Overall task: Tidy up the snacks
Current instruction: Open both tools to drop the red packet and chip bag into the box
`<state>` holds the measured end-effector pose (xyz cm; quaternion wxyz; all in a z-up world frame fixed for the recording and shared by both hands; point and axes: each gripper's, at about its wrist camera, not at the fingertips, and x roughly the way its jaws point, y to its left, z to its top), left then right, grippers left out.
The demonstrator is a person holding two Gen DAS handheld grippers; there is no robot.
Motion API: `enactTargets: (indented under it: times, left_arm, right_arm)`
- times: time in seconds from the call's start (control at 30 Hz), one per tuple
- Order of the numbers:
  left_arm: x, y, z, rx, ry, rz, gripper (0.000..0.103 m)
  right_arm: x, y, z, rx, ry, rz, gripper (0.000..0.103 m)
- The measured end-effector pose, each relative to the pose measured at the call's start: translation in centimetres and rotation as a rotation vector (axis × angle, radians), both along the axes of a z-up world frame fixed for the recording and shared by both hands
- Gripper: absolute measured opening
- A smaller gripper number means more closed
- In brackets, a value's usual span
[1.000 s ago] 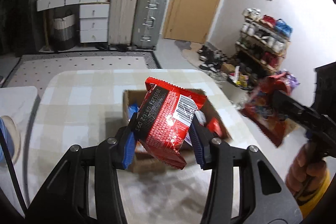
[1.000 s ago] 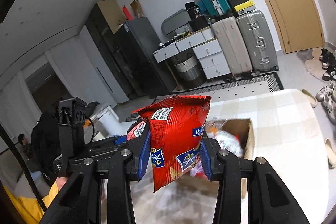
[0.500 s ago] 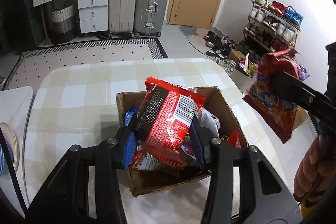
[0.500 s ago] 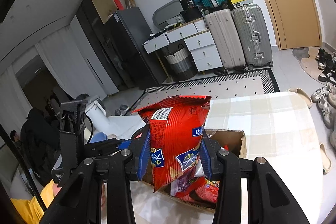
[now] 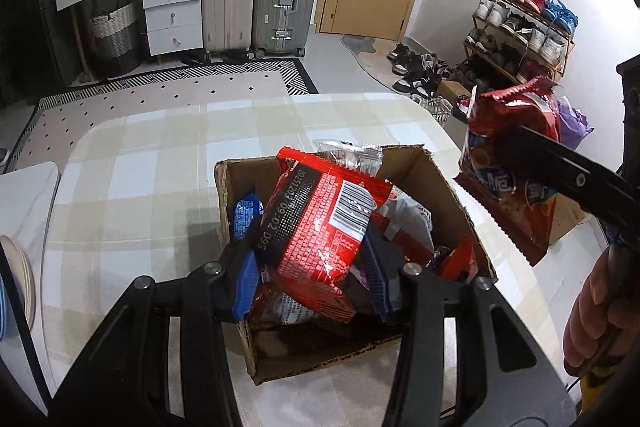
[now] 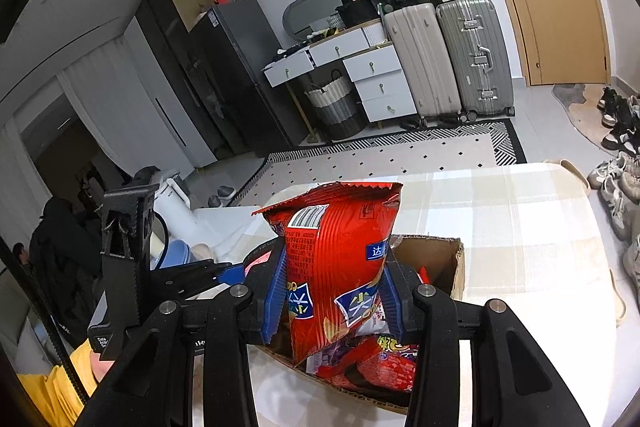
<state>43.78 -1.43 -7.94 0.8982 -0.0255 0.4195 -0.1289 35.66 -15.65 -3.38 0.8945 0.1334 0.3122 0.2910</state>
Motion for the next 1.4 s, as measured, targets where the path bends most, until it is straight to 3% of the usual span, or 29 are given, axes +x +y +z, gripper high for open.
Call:
enactTargets:
  times: [0.4,0.7,1.0,1.4]
  left_arm:
    - [0.2,-0.6,-0.8,0.009,0.024,-0.033,0.042]
    - [-0.4,-0.2,0.7,0.008,-0.006,-0.042,0.043]
    - [-1.8,1.4,2.3,-0.024,-0.018,-0.007,0.043]
    - [-3.3,3.2,2.9,-0.012,-0.014,0.034,0.043]
  right_arm:
    - [0.9,0.8,-1.0,-0.051,0.026,-0.016,0.042]
    - [1.6,1.6,-1.4,-0.085,0.035,-0.009,0.042]
    - [1.8,2.9,-1.3,-0.022,0.048,0.069,0.042]
    - [2.4,5.1,-2.7,-0.102,0.07,0.06,0.042]
